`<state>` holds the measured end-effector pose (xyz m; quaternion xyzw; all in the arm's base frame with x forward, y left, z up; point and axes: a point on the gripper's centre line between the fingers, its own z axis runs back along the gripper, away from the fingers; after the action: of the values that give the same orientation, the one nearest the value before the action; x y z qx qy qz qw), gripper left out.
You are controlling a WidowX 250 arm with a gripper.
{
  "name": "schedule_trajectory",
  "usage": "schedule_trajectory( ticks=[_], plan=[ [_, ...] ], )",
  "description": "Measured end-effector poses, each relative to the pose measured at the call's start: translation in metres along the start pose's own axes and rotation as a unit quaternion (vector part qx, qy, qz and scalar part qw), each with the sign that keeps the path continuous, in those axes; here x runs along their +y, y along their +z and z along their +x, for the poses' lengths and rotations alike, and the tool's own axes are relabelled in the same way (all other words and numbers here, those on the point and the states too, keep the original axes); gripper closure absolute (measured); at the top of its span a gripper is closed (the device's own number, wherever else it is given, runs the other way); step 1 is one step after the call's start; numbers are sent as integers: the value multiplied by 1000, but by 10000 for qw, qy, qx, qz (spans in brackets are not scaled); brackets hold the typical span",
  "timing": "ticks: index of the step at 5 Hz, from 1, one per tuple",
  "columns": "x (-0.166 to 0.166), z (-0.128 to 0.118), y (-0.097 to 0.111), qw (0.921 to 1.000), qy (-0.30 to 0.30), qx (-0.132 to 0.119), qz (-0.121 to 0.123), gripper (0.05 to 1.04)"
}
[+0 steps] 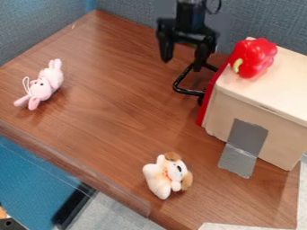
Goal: Open the drawer
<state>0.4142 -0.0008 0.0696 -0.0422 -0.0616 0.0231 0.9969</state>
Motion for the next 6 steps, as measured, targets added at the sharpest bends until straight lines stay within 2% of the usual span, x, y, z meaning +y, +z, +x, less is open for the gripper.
schedule_trajectory(
  ticks=[1,2,3,4,5,6],
  plan=[
    [7,-4,-20,9998,186,123,6,83],
    [16,-11,-41,9987,321,399,-67,120],
    [18,-15,-49,9977,328,575,-125,387],
    [18,-15,-49,9978,301,580,-148,703],
    [20,-14,-46,9978,273,576,-152,904],
    [32,-13,-46,9979,322,560,-87,952]
  ],
)
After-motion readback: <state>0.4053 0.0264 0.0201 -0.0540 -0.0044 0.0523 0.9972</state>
